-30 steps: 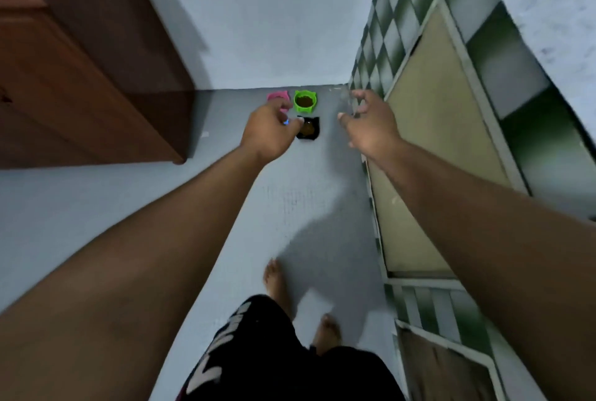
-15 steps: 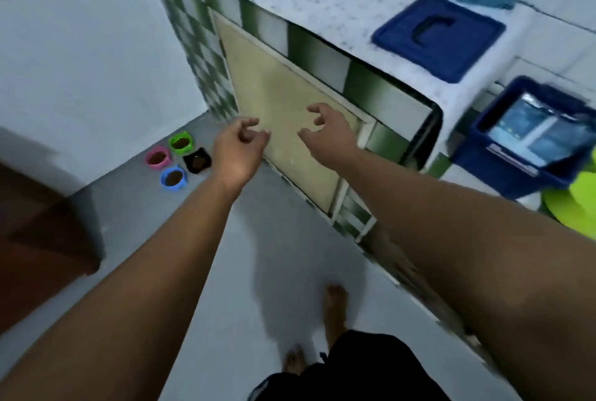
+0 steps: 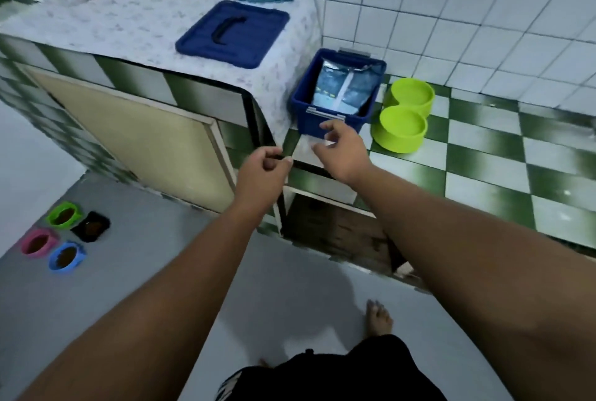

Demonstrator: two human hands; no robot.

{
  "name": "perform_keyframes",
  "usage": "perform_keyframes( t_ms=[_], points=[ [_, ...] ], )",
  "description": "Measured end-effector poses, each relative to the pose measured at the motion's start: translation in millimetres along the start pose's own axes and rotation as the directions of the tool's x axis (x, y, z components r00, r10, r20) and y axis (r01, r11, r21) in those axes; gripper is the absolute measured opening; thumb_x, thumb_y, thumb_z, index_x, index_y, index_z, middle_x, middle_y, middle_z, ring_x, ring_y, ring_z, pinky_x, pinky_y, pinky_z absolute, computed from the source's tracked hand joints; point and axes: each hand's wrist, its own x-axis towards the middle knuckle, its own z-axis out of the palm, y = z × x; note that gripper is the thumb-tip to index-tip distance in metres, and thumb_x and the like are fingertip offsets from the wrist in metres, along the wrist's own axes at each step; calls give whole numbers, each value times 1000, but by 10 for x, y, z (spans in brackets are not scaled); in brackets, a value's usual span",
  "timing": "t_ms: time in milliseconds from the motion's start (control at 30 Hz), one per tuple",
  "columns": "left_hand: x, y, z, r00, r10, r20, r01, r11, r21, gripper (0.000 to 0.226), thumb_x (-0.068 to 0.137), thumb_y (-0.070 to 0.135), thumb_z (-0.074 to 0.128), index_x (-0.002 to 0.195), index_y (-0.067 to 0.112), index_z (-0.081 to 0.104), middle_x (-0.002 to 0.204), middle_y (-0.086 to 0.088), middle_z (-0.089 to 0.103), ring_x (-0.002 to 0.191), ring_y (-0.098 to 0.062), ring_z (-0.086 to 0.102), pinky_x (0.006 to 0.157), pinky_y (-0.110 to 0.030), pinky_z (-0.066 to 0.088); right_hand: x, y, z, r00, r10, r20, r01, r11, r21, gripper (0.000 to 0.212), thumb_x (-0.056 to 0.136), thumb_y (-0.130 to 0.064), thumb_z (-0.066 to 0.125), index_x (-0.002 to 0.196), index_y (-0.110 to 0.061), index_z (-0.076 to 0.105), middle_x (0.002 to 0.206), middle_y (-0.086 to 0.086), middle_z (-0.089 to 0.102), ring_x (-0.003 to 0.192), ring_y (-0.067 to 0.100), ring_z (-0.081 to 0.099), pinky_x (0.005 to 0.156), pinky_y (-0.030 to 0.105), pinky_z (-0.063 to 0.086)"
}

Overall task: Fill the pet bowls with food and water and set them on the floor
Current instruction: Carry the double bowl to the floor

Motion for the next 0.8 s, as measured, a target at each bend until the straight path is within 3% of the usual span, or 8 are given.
perform_keyframes(
  t_ms=[133, 200, 267, 333, 467, 567, 667, 800],
  points=[
    [133, 128, 771, 997, -49, 52, 50, 999, -20, 21, 92, 33, 70, 111, 25, 66, 85, -1, 68, 81, -16, 66, 84, -43, 58, 248, 437, -540, 1000, -1, -14, 1, 1000, -3, 39, 87, -20, 73, 123, -13, 60, 96, 3, 57, 79, 18, 54, 73, 24, 44],
    [223, 162, 1165, 991, -111, 75, 113, 993, -24, 25, 91, 37, 70, 113, 26, 65, 92, -2, 70, 87, -18, 68, 88, -46, 60, 421, 690, -837, 999, 27, -22, -27, 1000, 8, 34, 88, -17, 71, 120, -11, 61, 88, 1, 60, 78, 20, 58, 72, 27, 48],
    [337, 188, 1552, 979, -180, 99, 185, 982, -42, 30, 89, 41, 71, 115, 28, 64, 103, -6, 70, 95, -21, 70, 88, -44, 61, 636, 984, -1119, 998, 61, -20, -61, 998, 14, 30, 89, -16, 68, 117, -12, 60, 83, 0, 60, 75, 23, 61, 68, 31, 53],
    [461, 228, 1889, 962, -248, 112, 260, 959, -113, 32, 87, 40, 73, 115, 28, 64, 110, -9, 68, 95, -22, 69, 80, -38, 61, 889, 1238, -1377, 995, 97, -7, -97, 995, -20, 29, 89, -19, 68, 116, -14, 60, 82, 0, 61, 69, 18, 57, 59, 26, 45],
    [707, 317, 2422, 930, -353, 101, 367, 904, -219, 34, 95, 24, 71, 126, 20, 58, 100, -6, 64, 83, -19, 60, 76, -35, 55, 1539, 1571, -1750, 991, 132, 14, -130, 988, -77, 28, 88, -24, 70, 113, -14, 62, 75, -7, 55, 69, 14, 54, 62, 24, 41],
    [863, 345, 2736, 886, -444, 136, 464, 848, -256, 51, 95, 24, 71, 141, 16, 50, 97, -4, 61, 83, -19, 58, 81, -34, 52, 2019, 1732, -1948, 989, 137, 50, -127, 978, -167, 30, 88, -27, 69, 115, -16, 63, 89, 0, 61, 81, 18, 57, 66, 25, 42],
    [994, 370, 2971, 871, -470, 144, 492, 842, -224, 74, 87, 33, 75, 152, 19, 42, 126, -3, 61, 114, -22, 62, 107, -42, 51, 2444, 1846, -2070, 989, 148, 6, -144, 971, -189, 34, 87, -26, 69, 118, -14, 61, 94, 3, 60, 82, 20, 59, 71, 32, 50],
    [1170, 366, 3250, 865, -483, 131, 501, 834, -230, 69, 95, 28, 70, 155, 20, 38, 135, 6, 53, 128, -23, 56, 112, -49, 47, 2871, 2042, -2156, 978, 170, -120, -191, 963, -190, 48, 83, -31, 70, 124, -11, 56, 122, 14, 55, 105, 27, 59, 84, 32, 48]
  ],
)
